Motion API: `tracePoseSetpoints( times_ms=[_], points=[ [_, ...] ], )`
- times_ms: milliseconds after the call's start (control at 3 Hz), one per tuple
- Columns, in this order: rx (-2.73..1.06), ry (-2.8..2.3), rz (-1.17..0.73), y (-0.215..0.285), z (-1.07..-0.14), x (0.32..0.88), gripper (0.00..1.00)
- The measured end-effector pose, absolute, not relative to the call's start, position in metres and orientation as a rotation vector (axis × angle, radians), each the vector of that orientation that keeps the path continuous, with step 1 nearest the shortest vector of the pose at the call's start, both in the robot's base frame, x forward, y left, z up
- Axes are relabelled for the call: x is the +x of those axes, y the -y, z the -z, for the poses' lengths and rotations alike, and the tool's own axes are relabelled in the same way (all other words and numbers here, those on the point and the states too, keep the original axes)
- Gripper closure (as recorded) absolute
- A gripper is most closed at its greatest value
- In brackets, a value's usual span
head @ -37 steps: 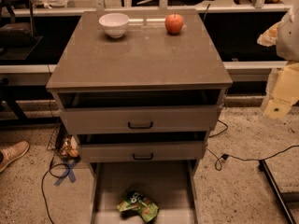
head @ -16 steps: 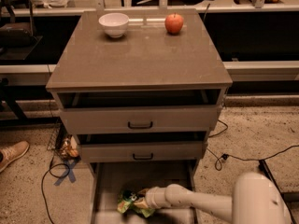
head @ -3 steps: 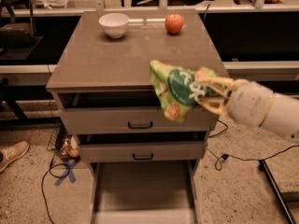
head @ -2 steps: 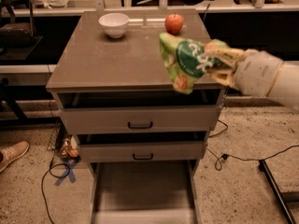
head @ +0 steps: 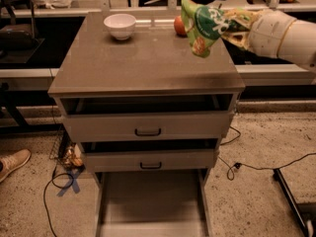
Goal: Pick green rice chip bag from bottom drawer and place on counter
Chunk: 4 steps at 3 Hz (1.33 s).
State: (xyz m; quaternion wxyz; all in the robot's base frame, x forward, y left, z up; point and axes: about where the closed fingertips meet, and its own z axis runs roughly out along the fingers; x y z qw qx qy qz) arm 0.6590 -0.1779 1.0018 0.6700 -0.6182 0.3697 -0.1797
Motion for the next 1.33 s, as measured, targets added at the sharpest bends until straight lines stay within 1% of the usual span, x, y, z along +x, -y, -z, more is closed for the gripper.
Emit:
tracePoseSetpoints(
  times_ms=[333,667,1333],
  points=[
    [-1.402,-0.863,0.38,0.167,-0.996,0.698,1.0],
    [-1.444,-0.906,0.309,0.137,-0.971,0.74,0.74],
    [-1.485,-0.958,0.238,0.112,-0.938,0.769,0.28]
  ],
)
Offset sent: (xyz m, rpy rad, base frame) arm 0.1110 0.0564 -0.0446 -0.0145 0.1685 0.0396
